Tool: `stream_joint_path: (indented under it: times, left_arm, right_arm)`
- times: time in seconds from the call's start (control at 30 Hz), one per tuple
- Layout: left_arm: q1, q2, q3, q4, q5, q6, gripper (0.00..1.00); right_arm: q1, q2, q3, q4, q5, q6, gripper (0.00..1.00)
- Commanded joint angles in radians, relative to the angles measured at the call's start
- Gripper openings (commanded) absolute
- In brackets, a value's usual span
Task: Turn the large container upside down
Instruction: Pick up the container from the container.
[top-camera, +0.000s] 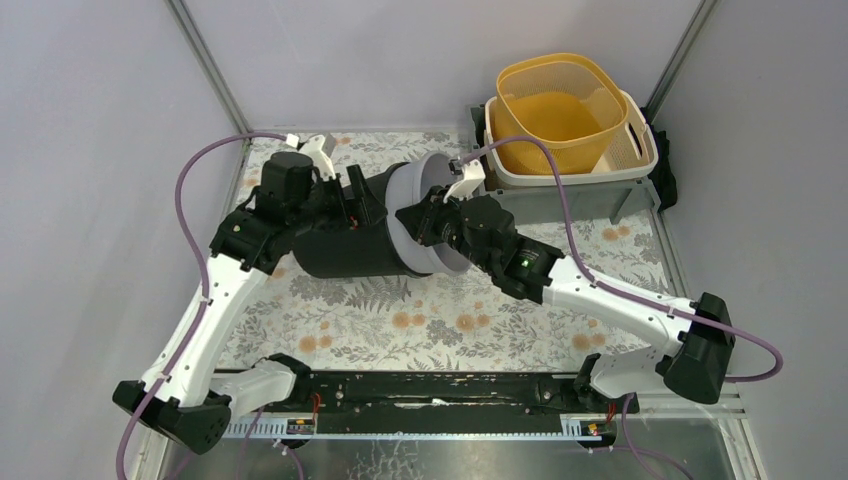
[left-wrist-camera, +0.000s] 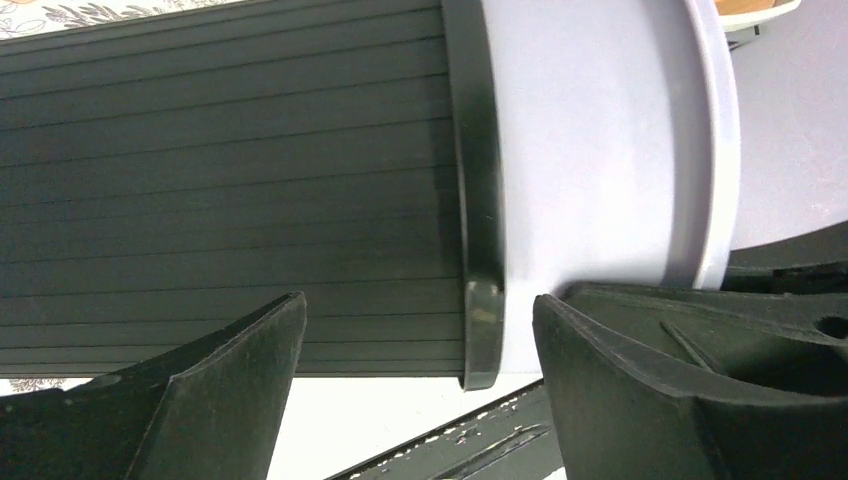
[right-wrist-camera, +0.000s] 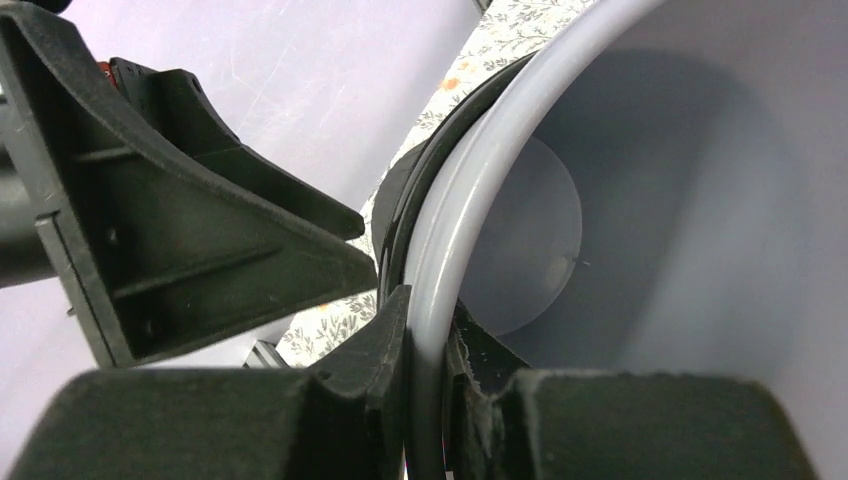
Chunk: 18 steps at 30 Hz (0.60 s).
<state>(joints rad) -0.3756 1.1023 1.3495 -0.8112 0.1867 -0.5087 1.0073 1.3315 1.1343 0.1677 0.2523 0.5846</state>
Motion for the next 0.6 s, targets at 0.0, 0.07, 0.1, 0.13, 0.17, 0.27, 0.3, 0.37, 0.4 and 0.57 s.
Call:
stream_joint_path:
  times: [0.0, 0.07, 0.1, 0.13, 0.17, 0.27, 0.3, 0.37, 0.4, 0.57]
  left_arm:
    - [-0.055, 0.005, 0.023, 0.028, -0.048, -0.024, 0.9]
    - [-0.085, 0.014, 0.025, 0.028, -0.071, -0.033, 0.9]
    - [-0.101, 0.022, 0.027, 0.028, -0.091, -0.035, 0.89]
    - [-0.119, 0.027, 0.031, 0.028, -0.113, -0.036, 0.89]
    - [-0.135, 0.032, 0.034, 0.024, -0.151, -0.035, 0.88]
    - [-0.175, 0.06, 0.056, -0.006, -0.257, -0.027, 0.83]
    - [-0.188, 0.07, 0.065, -0.02, -0.297, -0.023, 0.81]
    - [-0.215, 0.088, 0.086, -0.047, -0.376, -0.017, 0.74]
    - [-0.225, 0.096, 0.095, -0.061, -0.404, -0.013, 0.69]
    - [-0.24, 0.139, 0.129, -0.083, -0.485, 0.0, 0.38]
  right_arm:
    - [0.001, 0.023, 0.004, 0.063, 0.03, -0.016, 0.0]
    - [0.001, 0.028, 0.006, 0.067, 0.019, -0.018, 0.0]
    - [0.001, 0.032, 0.012, 0.065, 0.012, -0.021, 0.0]
    - [0.001, 0.035, 0.021, 0.061, 0.004, -0.023, 0.0]
    - [0.002, 0.04, 0.032, 0.057, -0.003, -0.029, 0.0]
    - [0.002, 0.044, 0.062, 0.05, -0.024, -0.043, 0.0]
    - [0.001, 0.044, 0.069, 0.048, -0.03, -0.046, 0.0]
    - [0.002, 0.042, 0.087, 0.041, -0.045, -0.057, 0.0]
    - [0.001, 0.04, 0.096, 0.038, -0.055, -0.063, 0.0]
    - [0.001, 0.037, 0.153, 0.009, -0.092, -0.082, 0.0]
